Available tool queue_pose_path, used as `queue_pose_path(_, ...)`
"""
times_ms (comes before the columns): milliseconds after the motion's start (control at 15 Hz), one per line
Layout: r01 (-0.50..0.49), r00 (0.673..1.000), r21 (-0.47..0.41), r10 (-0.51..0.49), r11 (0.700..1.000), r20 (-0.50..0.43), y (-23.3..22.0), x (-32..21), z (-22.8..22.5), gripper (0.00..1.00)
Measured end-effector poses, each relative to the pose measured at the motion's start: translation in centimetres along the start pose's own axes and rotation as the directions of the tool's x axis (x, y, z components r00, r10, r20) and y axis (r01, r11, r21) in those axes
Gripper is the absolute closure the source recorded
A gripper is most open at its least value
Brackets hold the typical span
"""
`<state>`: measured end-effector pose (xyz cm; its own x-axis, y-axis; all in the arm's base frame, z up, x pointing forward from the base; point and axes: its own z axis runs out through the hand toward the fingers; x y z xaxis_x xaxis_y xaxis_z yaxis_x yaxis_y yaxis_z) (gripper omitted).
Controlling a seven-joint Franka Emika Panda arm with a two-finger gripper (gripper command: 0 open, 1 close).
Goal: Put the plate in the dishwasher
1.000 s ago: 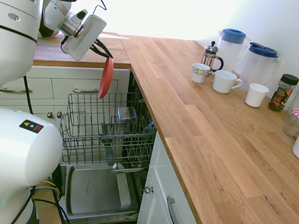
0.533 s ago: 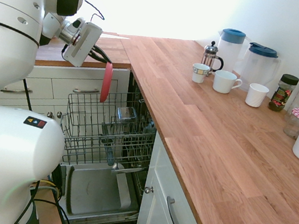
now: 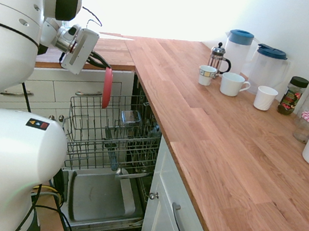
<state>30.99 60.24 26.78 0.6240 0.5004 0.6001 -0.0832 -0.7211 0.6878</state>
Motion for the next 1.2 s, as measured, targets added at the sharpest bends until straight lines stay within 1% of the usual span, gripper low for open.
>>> queue_pose_path(333,-0.007,1.0,-0.033,0.007,0.999,-0.014,-2.6,-2.7,1.9,1.0)
queue_pose_path(867,-0.033,0.999,-0.04,0.032,0.999,-0.033,-5.0,-3.6,2.6,1.0)
queue_pose_path(1200,-0.033,0.999,-0.046,0.031,0.998,-0.042,-6.7,-4.5,3.4,1.0)
